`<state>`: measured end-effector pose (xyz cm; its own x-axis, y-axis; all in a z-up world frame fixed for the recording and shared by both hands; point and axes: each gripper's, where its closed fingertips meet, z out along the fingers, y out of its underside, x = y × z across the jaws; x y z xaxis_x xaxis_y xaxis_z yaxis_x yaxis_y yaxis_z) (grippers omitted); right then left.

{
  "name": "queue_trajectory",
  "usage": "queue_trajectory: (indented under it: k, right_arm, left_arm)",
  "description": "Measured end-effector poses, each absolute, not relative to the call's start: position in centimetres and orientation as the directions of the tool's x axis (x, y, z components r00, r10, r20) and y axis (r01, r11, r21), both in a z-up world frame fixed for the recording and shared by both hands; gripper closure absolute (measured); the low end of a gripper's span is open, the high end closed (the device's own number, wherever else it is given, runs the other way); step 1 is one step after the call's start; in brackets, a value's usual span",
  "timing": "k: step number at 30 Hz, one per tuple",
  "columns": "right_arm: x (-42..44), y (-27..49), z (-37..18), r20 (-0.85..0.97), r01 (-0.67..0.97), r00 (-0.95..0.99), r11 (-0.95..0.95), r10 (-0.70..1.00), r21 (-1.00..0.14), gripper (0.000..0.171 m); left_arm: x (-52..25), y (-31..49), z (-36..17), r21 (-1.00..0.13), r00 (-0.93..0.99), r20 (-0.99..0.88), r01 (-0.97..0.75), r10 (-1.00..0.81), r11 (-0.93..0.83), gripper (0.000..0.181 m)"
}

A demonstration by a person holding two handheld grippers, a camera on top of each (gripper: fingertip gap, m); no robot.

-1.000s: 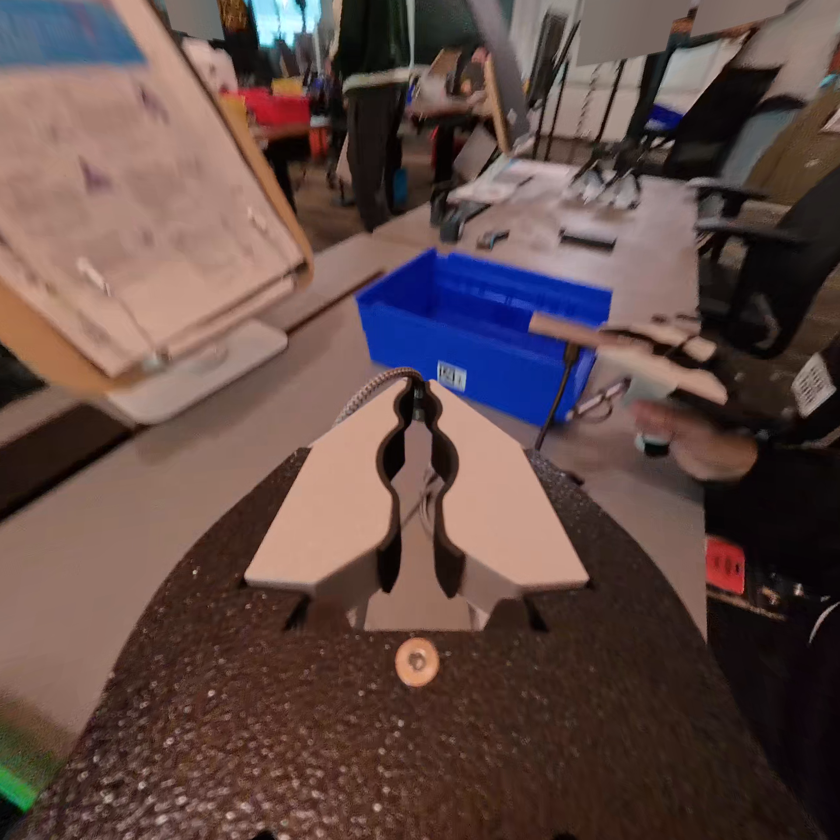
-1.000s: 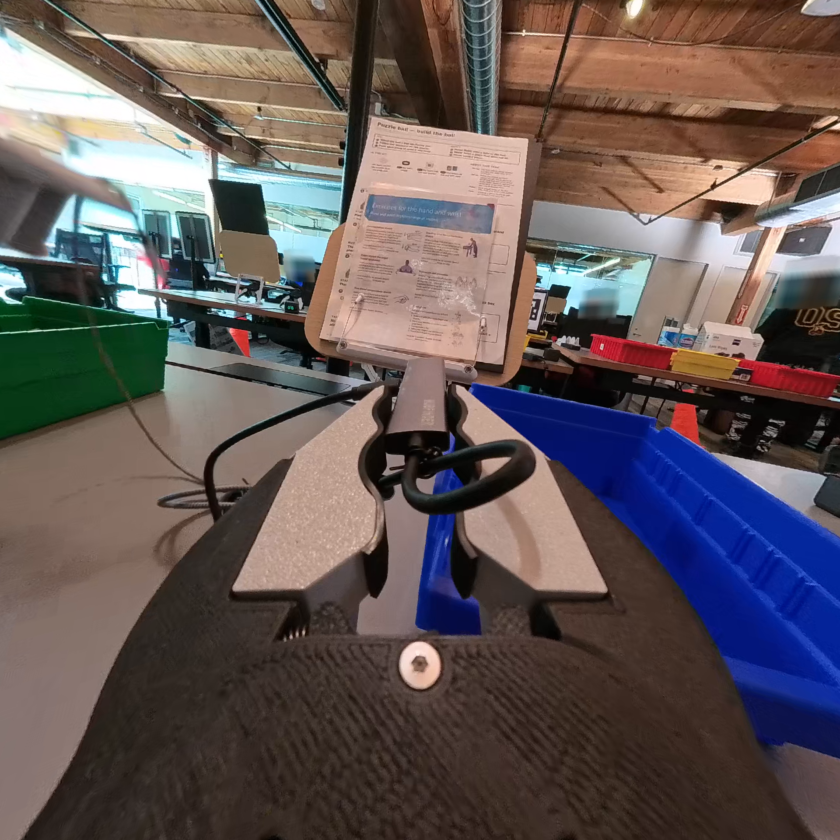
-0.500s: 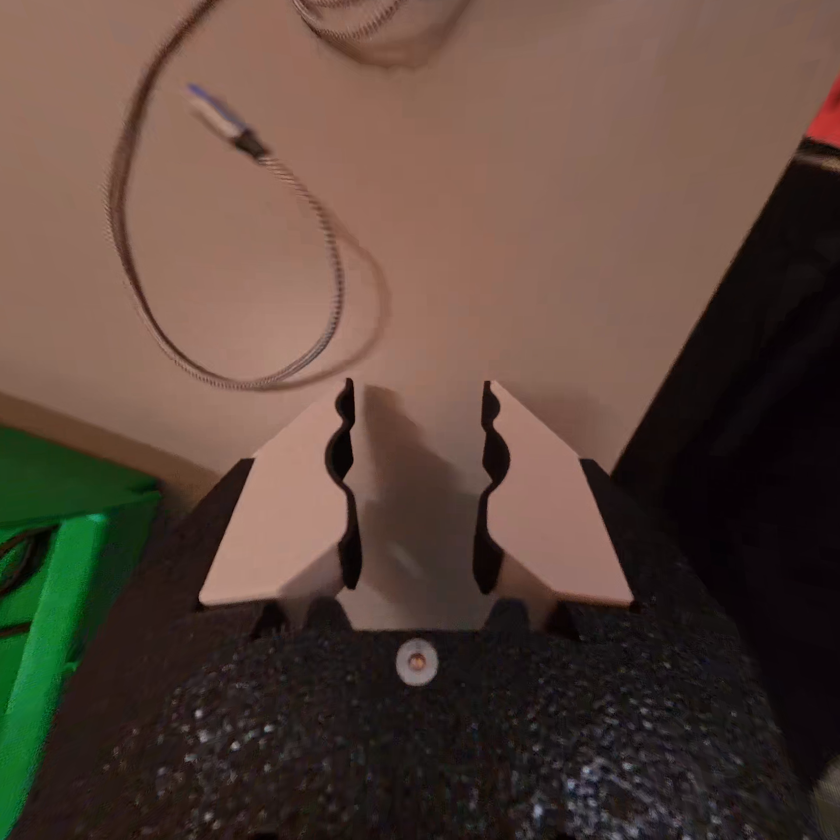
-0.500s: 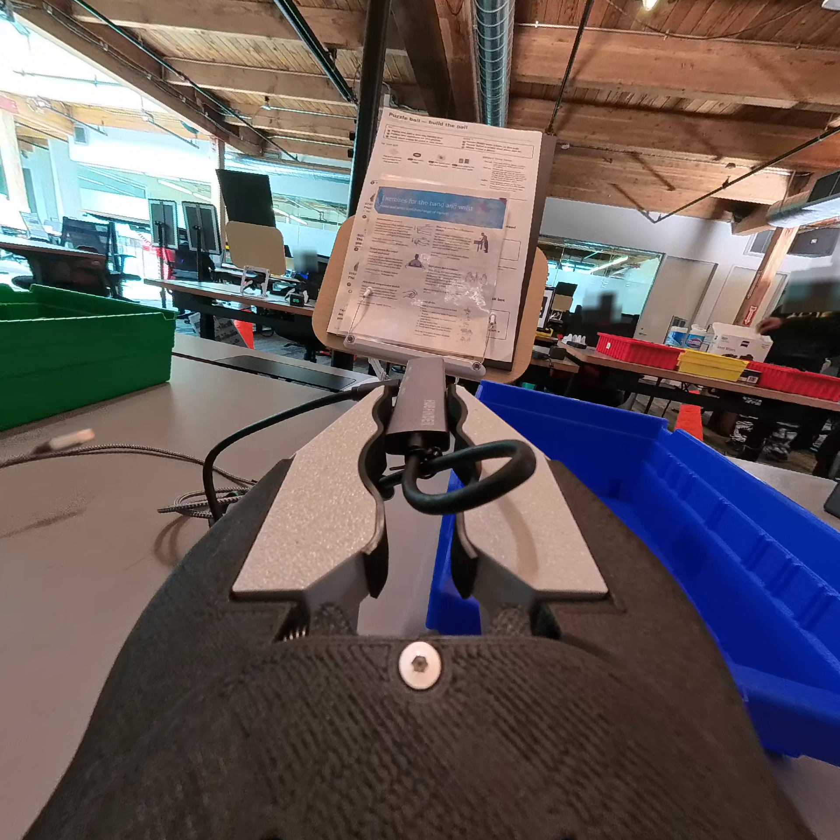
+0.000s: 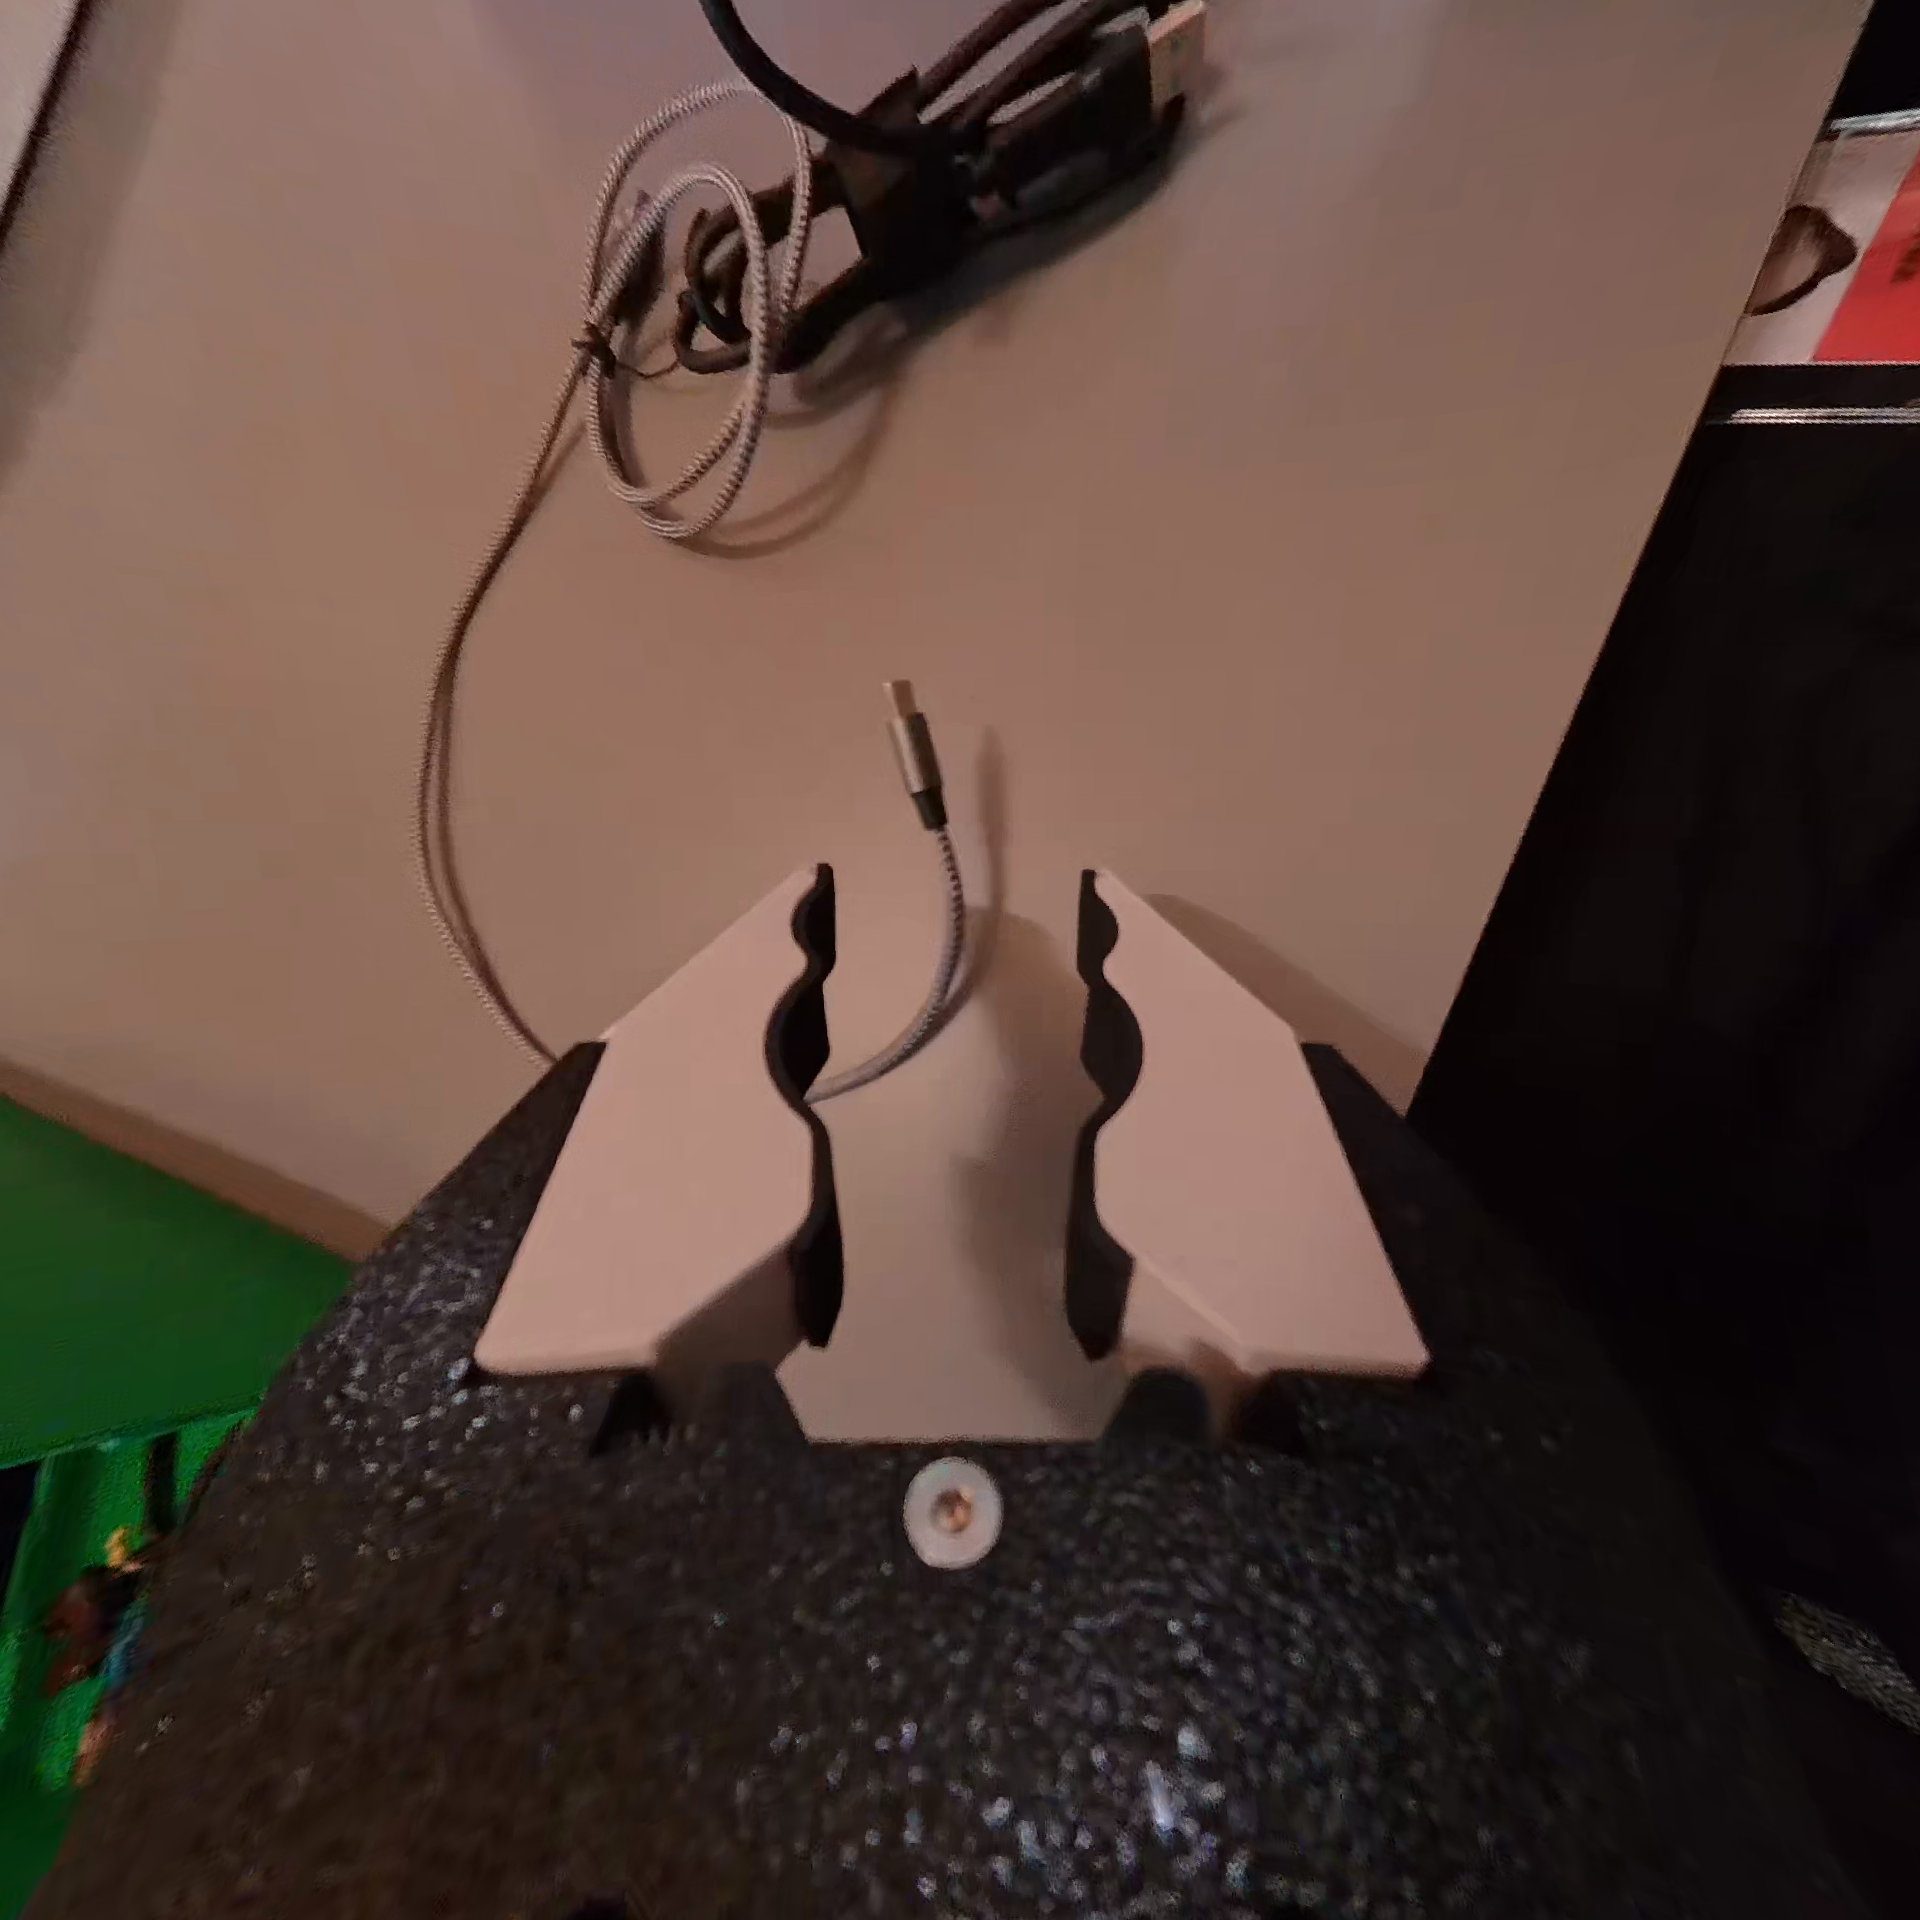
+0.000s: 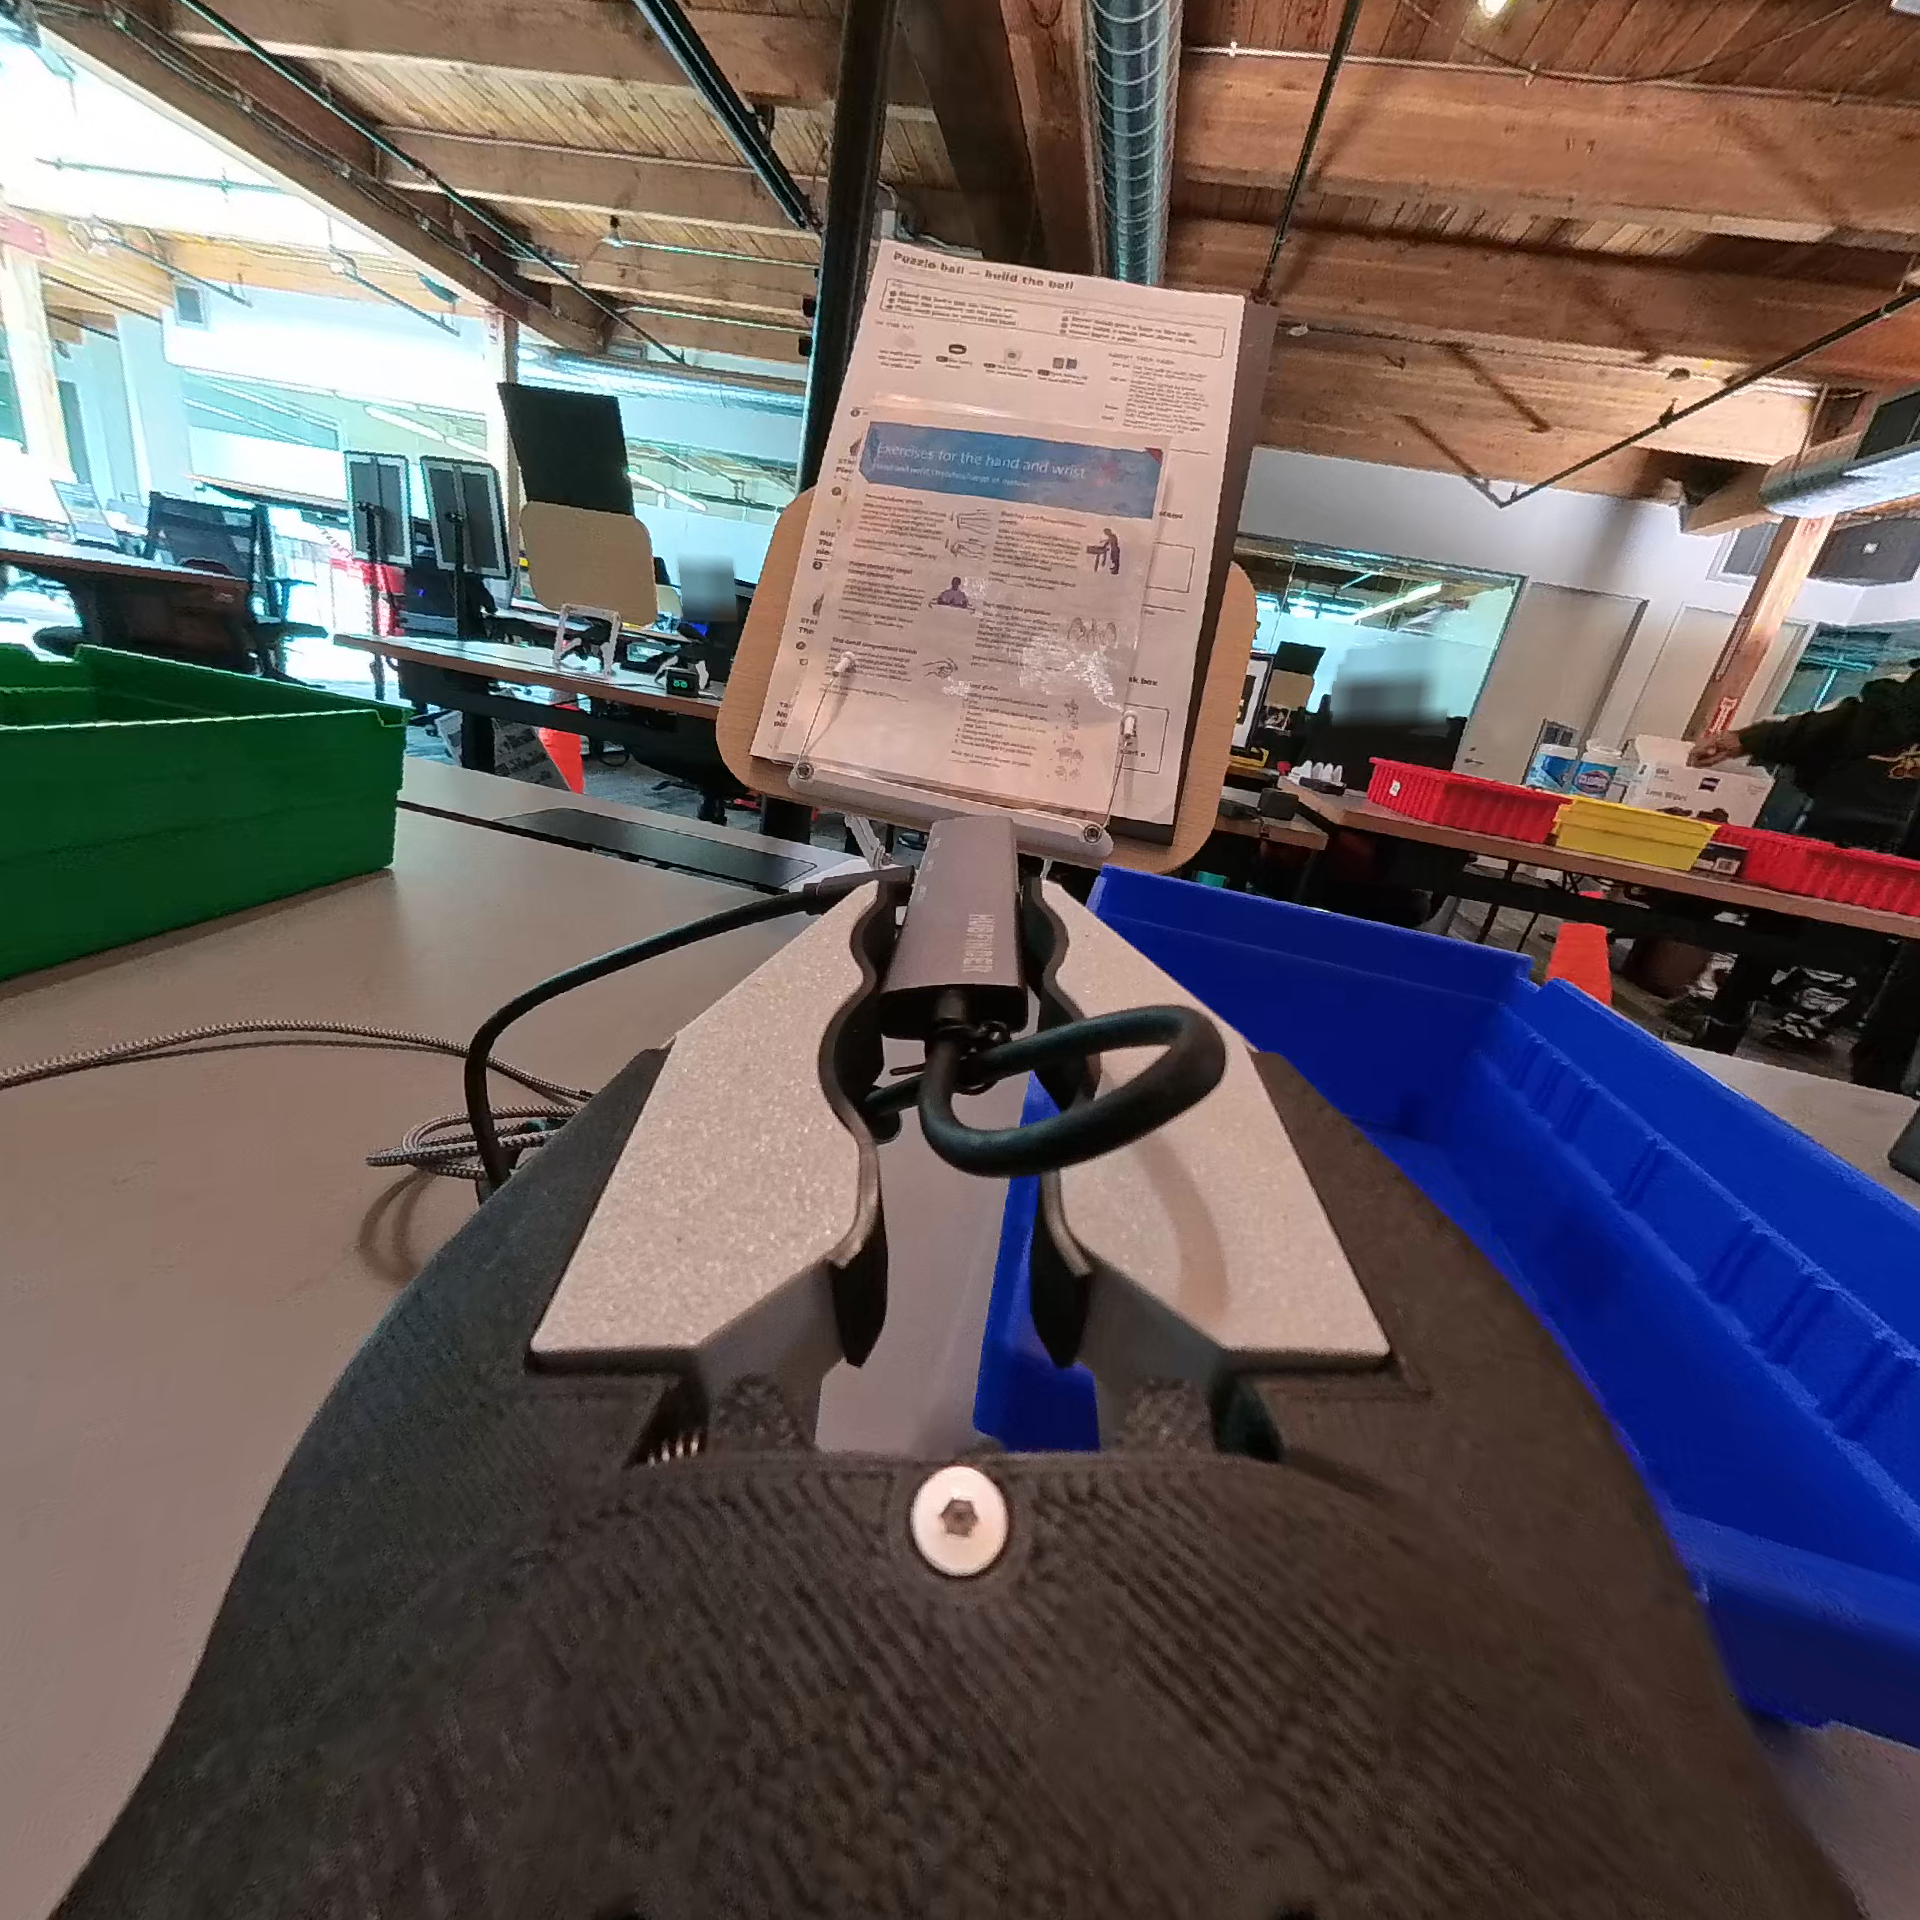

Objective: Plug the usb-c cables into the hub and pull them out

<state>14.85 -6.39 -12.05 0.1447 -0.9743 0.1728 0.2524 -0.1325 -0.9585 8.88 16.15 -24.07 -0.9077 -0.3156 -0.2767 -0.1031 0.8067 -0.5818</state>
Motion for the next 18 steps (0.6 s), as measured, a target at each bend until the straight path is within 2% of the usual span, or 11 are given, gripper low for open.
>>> queue_trajectory:
  k: [2,6,10,14,18]
  right_arm:
    - [14.8,-6.4,-12.0,0.172,0.254,0.144,-0.132,-0.975,-0.958,0.149]
    - [14.8,-6.3,-11.9,0.173,0.261,0.143,-0.131,-0.975,-0.957,0.148]
    - [14.8,-6.1,-12.0,0.173,0.263,0.147,-0.130,-0.974,-0.956,0.148]
    - [14.7,-6.1,-11.9,0.177,0.265,0.145,-0.134,-0.973,-0.955,0.148]
    - [14.8,-6.0,-11.9,0.176,0.264,0.146,-0.133,-0.974,-0.955,0.148]
  left_arm:
    - [9.0,15.8,-24.7,-0.589,-0.890,-0.305,-0.104,-0.340,0.801,0.139]
    - [9.8,15.3,-24.7,-0.615,-0.783,-0.477,-0.027,-0.399,0.788,0.145]
    - [10.9,15.7,-24.3,-0.547,-0.609,-0.687,0.076,-0.396,0.834,0.142]
    - [11.4,15.6,-24.8,-0.460,-0.510,-0.787,0.109,-0.348,0.881,0.137]
    - [11.3,15.0,-25.0,-0.385,-0.451,-0.844,0.132,-0.290,0.913,0.143]
